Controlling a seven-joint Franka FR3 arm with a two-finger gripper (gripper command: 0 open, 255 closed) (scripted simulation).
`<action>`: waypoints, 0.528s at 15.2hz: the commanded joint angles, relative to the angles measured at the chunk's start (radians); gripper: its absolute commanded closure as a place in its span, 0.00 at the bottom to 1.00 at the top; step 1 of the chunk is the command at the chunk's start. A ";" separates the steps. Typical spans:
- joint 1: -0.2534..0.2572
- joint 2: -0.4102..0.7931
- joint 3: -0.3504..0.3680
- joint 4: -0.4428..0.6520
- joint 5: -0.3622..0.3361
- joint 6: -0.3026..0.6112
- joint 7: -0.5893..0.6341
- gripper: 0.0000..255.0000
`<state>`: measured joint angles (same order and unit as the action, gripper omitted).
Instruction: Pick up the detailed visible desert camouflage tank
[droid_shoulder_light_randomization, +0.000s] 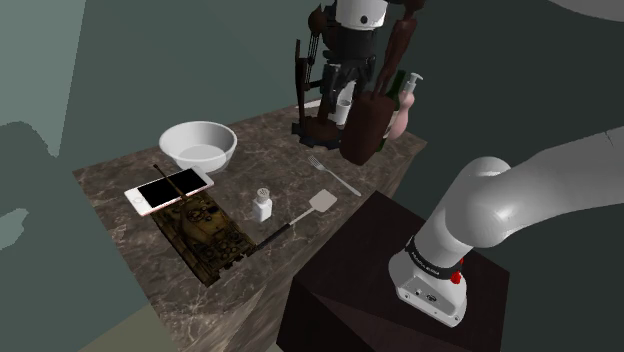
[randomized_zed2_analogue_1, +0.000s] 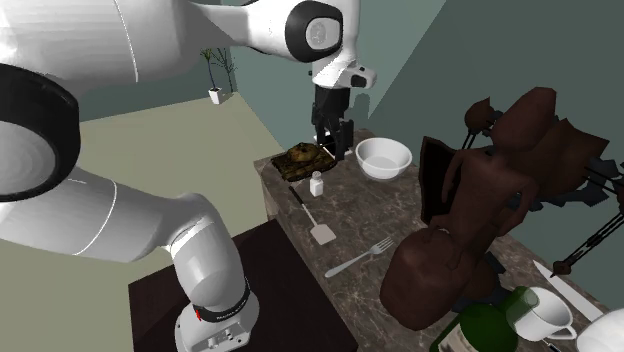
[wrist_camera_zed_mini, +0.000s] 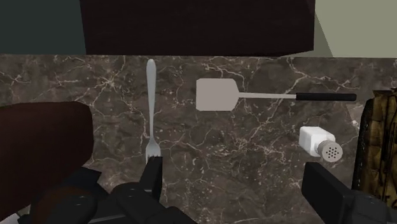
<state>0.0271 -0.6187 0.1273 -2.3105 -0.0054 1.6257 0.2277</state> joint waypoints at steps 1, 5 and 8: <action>0.012 0.048 0.029 0.000 0.022 0.050 0.034 0.00; 0.030 0.151 0.080 0.017 0.051 0.139 0.091 0.00; 0.042 0.237 0.117 0.043 0.064 0.203 0.134 0.00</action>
<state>0.0663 -0.4128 0.2333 -2.2797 0.0543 1.8075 0.3490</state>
